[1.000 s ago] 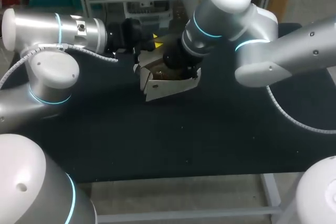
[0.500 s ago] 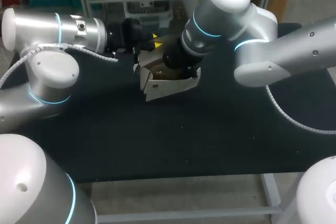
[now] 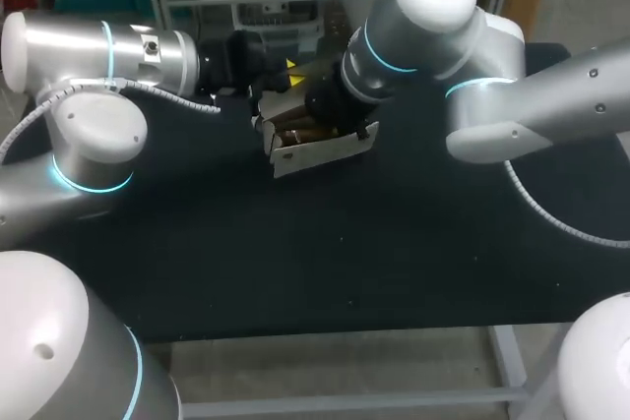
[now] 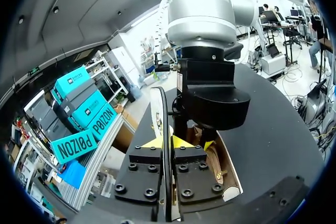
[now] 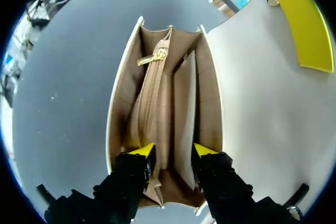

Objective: Pick up the bag, open it, inspect its contents, close it, and place it on the opposite side

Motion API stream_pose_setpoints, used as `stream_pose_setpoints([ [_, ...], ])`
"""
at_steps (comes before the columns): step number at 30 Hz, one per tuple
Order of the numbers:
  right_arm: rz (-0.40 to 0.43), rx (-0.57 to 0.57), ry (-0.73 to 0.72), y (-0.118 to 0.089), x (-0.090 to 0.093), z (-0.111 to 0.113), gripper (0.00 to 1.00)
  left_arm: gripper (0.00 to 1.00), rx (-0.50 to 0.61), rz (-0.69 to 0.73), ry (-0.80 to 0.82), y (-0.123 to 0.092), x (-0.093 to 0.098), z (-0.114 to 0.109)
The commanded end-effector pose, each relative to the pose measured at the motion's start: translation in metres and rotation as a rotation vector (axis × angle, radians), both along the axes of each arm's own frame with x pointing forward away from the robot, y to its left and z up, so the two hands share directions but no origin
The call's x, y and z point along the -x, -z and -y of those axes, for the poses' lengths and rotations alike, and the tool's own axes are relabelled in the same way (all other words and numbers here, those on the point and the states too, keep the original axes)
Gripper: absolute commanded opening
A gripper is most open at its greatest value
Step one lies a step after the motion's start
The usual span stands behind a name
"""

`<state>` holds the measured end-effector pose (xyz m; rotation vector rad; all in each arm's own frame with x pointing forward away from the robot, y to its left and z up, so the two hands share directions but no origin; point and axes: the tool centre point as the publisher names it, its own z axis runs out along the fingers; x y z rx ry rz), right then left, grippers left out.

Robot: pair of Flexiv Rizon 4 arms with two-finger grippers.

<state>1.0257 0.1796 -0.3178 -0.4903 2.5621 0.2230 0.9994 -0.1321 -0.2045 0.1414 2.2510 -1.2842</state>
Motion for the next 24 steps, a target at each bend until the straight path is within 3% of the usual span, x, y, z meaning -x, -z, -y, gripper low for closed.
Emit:
stream_pose_setpoints([
  [1, 0.09, -0.032, 0.007, -0.022, 0.016, 0.008, 0.0, 0.0, -0.003, -0.001, -0.001, 0.001, 0.004, 0.001],
  [5, 0.146, -0.051, 0.005, -0.041, 0.025, 0.009, 0.0, 0.0, -0.009, -0.004, -0.007, 0.0, 0.006, 0.003],
  [8, 0.182, -0.061, 0.001, -0.052, 0.032, 0.009, 0.06, 0.0, -0.014, -0.005, -0.014, 0.0, 0.007, 0.003],
  [14, 0.263, -0.08, 0.004, -0.075, 0.051, 0.011, 0.0, 0.0, -0.02, -0.058, -0.023, -0.002, 0.01, 0.004],
  [21, 0.356, -0.092, 0.017, -0.101, 0.078, 0.016, 0.0, 0.0, -0.035, -0.119, 0.01, -0.007, 0.028, 0.005],
  [24, 0.389, -0.095, 0.035, -0.105, 0.088, 0.019, 0.0, 0.0, -0.044, -0.122, 0.011, 0.0, 0.022, 0.005],
])
